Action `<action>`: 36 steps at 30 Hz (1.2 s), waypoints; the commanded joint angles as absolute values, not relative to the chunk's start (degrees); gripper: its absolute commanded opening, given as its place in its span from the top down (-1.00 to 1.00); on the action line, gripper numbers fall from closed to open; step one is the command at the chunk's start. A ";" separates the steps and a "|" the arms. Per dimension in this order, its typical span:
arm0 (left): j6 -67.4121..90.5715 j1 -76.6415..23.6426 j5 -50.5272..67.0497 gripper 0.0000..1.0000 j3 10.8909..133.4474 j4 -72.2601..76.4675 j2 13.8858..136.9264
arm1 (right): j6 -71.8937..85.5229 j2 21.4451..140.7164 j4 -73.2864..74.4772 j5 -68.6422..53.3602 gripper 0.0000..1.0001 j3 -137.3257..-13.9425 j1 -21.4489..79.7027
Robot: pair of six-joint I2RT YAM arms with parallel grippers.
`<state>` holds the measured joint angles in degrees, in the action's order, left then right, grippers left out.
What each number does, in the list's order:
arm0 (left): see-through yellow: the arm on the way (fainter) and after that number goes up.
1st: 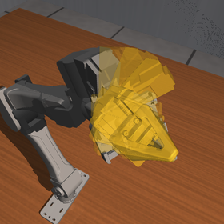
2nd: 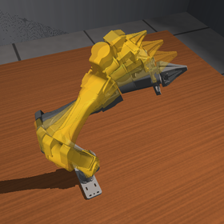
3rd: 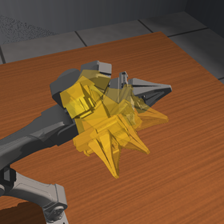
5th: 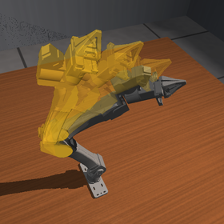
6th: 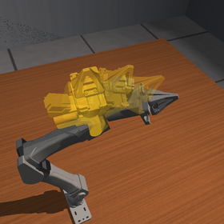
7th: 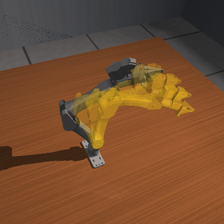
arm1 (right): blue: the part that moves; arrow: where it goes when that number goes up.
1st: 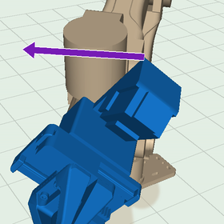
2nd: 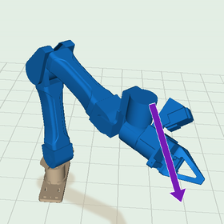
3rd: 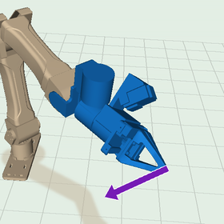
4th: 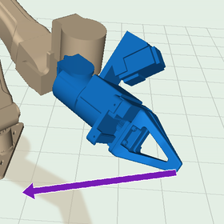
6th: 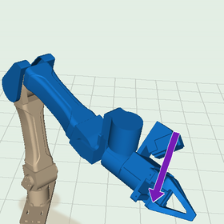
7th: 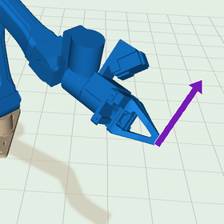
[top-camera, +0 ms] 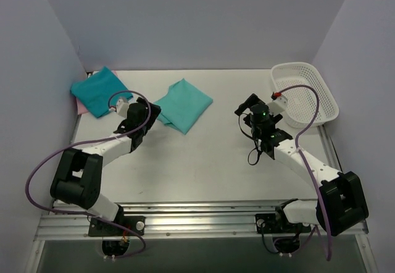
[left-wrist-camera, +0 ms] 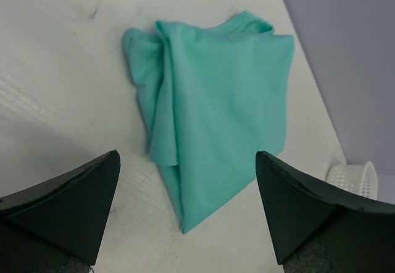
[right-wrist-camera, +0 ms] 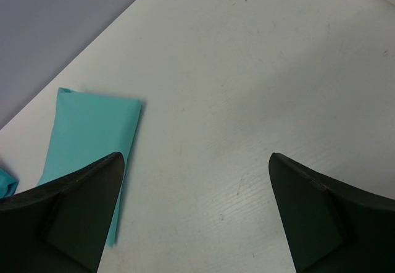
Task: Fold and stack the t-shirts
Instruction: Put the neatly folded tshirt into the corner of the board with the left arm
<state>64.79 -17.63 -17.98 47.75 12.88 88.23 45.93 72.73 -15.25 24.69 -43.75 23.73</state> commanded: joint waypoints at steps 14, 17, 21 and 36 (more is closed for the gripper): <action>76.55 -21.09 -15.91 -0.87 46.57 27.59 103.96 | 46.05 68.99 -15.29 25.93 -0.98 -42.63 23.91; 76.99 -21.27 -15.64 -0.86 47.98 28.21 106.86 | 45.97 69.43 -15.29 26.28 -0.99 -42.71 23.73; 77.52 -21.18 -15.03 -0.83 50.70 29.52 110.56 | 45.62 69.87 -15.64 26.37 -0.99 -42.89 23.29; 70.86 -17.41 -6.61 0.95 60.11 32.08 120.50 | 45.09 70.84 -16.26 25.23 -0.99 -42.63 21.45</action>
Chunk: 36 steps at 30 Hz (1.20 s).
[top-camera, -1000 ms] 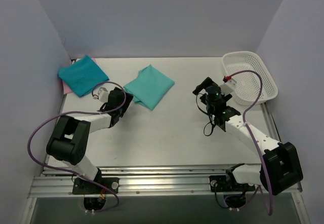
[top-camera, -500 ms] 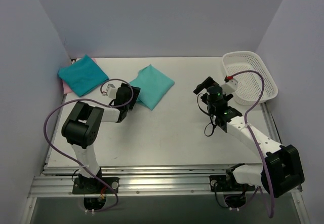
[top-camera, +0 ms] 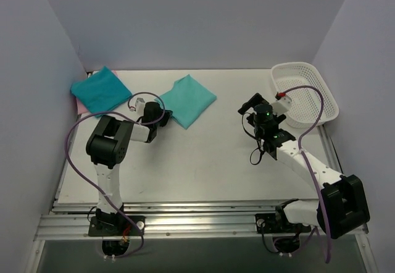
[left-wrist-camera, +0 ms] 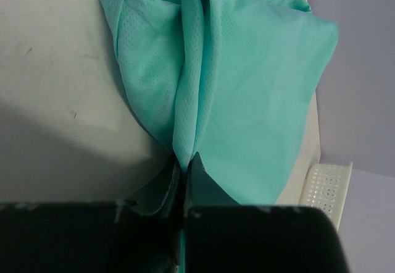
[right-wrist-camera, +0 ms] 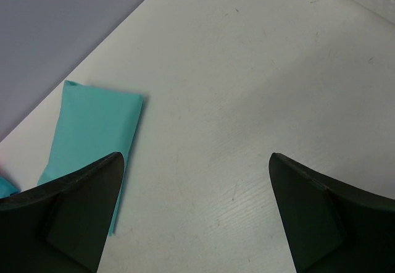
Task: Fold and stack the t-shirts
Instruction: Put the neatly folded tshirt into the corner of the board with the left arm
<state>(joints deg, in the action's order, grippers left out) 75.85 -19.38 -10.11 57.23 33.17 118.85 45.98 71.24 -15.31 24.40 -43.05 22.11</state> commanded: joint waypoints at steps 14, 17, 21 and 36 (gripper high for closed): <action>40.70 -5.54 2.99 0.95 108.87 -13.50 130.94 | 45.88 68.73 -18.28 20.75 -0.99 -41.22 20.39; 39.38 -2.82 2.64 0.95 115.30 -18.61 132.62 | 45.79 67.42 -18.28 20.57 -0.99 -40.61 19.95; 35.78 -0.27 -2.26 0.95 121.81 -25.30 133.94 | 45.62 66.62 -18.37 20.57 -0.99 -40.43 19.78; 31.99 10.72 -3.08 0.95 143.32 -37.70 137.54 | 46.14 71.36 -21.88 17.14 -1.00 -40.61 19.60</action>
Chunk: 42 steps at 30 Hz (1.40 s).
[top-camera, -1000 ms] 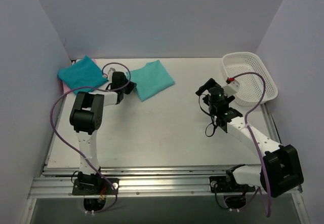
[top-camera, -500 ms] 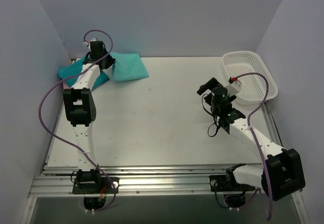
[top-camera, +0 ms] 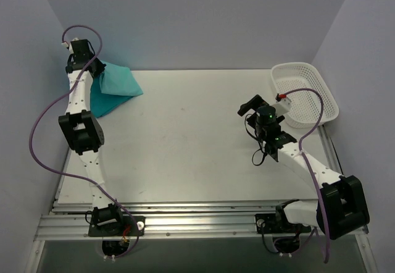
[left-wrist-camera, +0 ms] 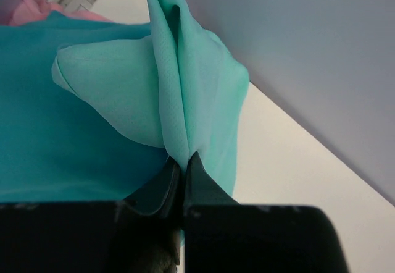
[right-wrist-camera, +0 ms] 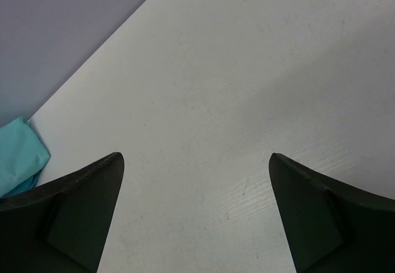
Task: Fold and stack the t-shirts
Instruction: Put the neatly folded tshirt into the corner of the board with the left arm
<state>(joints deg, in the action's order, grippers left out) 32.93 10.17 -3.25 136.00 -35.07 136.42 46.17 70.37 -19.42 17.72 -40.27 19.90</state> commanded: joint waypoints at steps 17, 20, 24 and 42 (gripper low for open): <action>41.04 16.69 -20.11 0.95 122.79 -42.00 127.79 | 46.41 77.08 -24.43 14.50 -0.99 -41.22 19.51; 43.85 17.49 -26.97 0.94 122.70 -45.61 127.97 | 46.32 77.43 -24.52 14.33 -0.99 -41.22 19.51; 47.63 17.67 -30.32 0.70 121.47 -47.02 126.48 | 46.32 77.69 -24.35 14.68 -0.99 -41.31 19.42; 43.94 2.74 -38.66 -0.88 93.10 -34.46 88.72 | 42.21 82.17 -24.00 13.46 -0.99 -45.78 24.67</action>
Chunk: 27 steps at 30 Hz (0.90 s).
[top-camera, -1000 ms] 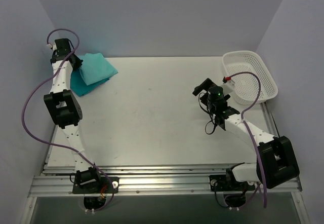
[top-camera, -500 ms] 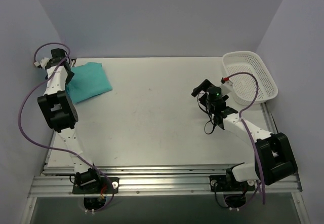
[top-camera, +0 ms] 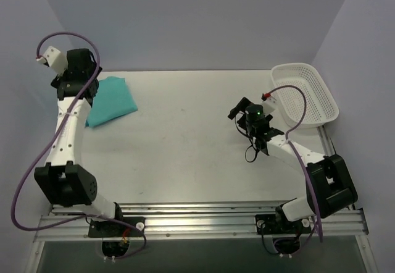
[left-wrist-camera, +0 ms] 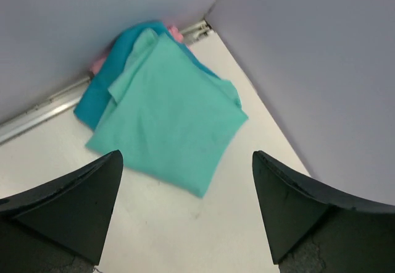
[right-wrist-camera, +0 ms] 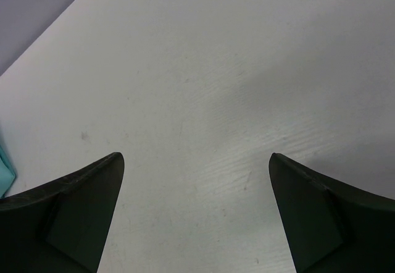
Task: Fold and stack the t-shirts
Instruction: Put the neatly folded tshirt into the corner of the board with the left arm
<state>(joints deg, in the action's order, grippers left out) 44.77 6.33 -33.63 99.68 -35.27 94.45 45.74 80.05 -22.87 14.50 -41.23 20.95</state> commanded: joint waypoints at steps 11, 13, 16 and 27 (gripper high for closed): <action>43.42 -8.61 -36.57 -0.90 53.18 -20.31 62.50 | 26.11 90.44 -18.02 13.88 -1.00 -68.99 50.26; 43.59 -9.40 -36.74 -0.90 51.69 -20.83 59.07 | 25.58 90.18 -18.02 14.67 -1.00 -68.82 52.63; 43.51 -10.28 -38.05 -0.91 52.29 -22.32 56.78 | 25.84 89.04 -17.32 15.82 -1.00 -67.59 54.57; 41.23 -13.45 -40.96 -0.91 53.17 -22.32 54.93 | 24.53 86.22 -15.90 20.57 -1.00 -66.36 62.04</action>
<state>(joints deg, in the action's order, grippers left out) 42.96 -12.88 -39.00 50.96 -24.84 55.66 26.55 90.11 -14.94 17.96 -66.92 60.25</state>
